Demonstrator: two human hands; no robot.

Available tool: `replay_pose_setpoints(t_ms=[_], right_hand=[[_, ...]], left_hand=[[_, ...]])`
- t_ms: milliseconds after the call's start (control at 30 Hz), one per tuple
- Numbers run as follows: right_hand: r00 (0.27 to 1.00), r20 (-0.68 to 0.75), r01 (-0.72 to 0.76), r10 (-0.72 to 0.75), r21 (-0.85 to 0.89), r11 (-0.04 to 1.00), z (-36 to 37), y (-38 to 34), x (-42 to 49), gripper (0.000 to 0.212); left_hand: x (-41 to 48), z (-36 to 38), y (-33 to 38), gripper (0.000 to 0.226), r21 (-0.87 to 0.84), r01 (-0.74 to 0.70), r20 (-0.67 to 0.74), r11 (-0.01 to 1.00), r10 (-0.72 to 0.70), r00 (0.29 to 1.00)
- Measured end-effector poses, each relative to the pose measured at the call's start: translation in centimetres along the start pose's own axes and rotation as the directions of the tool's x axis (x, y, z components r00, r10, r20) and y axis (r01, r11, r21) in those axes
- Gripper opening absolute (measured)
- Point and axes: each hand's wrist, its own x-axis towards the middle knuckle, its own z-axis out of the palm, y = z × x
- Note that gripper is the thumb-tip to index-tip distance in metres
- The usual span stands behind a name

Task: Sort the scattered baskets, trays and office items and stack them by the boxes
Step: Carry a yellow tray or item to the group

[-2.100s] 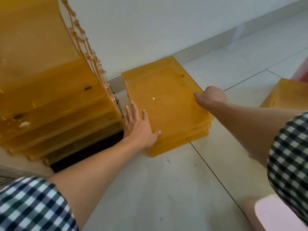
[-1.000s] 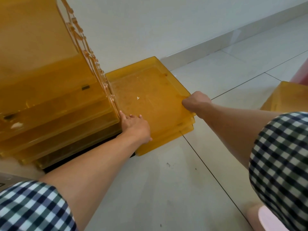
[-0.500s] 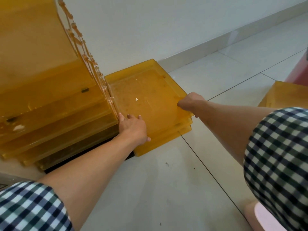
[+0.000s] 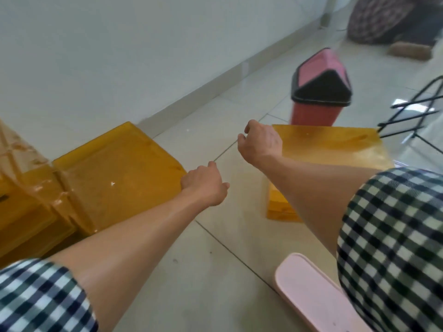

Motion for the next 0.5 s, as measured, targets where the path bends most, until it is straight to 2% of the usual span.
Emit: replay_pose_setpoints(t_ms=[100, 200, 367, 433, 500], right_hand=[[0.994, 0.001, -0.106, 0.106, -0.085, 0.991, -2.3, 4.5, -0.5, 0.025], [0.962, 0.101, -0.237, 0.254, -0.159, 0.959, -3.9, 10.0, -2.0, 0.023], [0.87, 0.373, -0.176, 0.322, -0.374, 0.91, -7.2, 19.6, -6.2, 0.06], [0.845, 0.438, -0.151, 0.307, -0.355, 0.923, -8.1, 22.1, -7.2, 0.067], [0.838, 0.468, -0.159, 0.281, -0.284, 0.945, -8.6, 22.9, -7.4, 0.066]], left_hand=[[1.1, -1.1, 5.2, 0.067, -0.045, -0.087, 0.03, 0.995, 0.088, 0.996], [1.5, -1.1, 10.1, 0.072, -0.178, -0.082, 0.087, 0.981, 0.099, 0.991], [1.3, 1.6, 15.4, 0.076, -0.31, 0.077, 0.22, 0.948, -0.007, 0.975], [1.8, 3.0, 15.5, 0.064, -0.293, 0.081, 0.143, 0.953, -0.04, 0.989], [2.5, 3.8, 15.0, 0.054, -0.299, 0.057, 0.054, 0.952, -0.042, 0.998]])
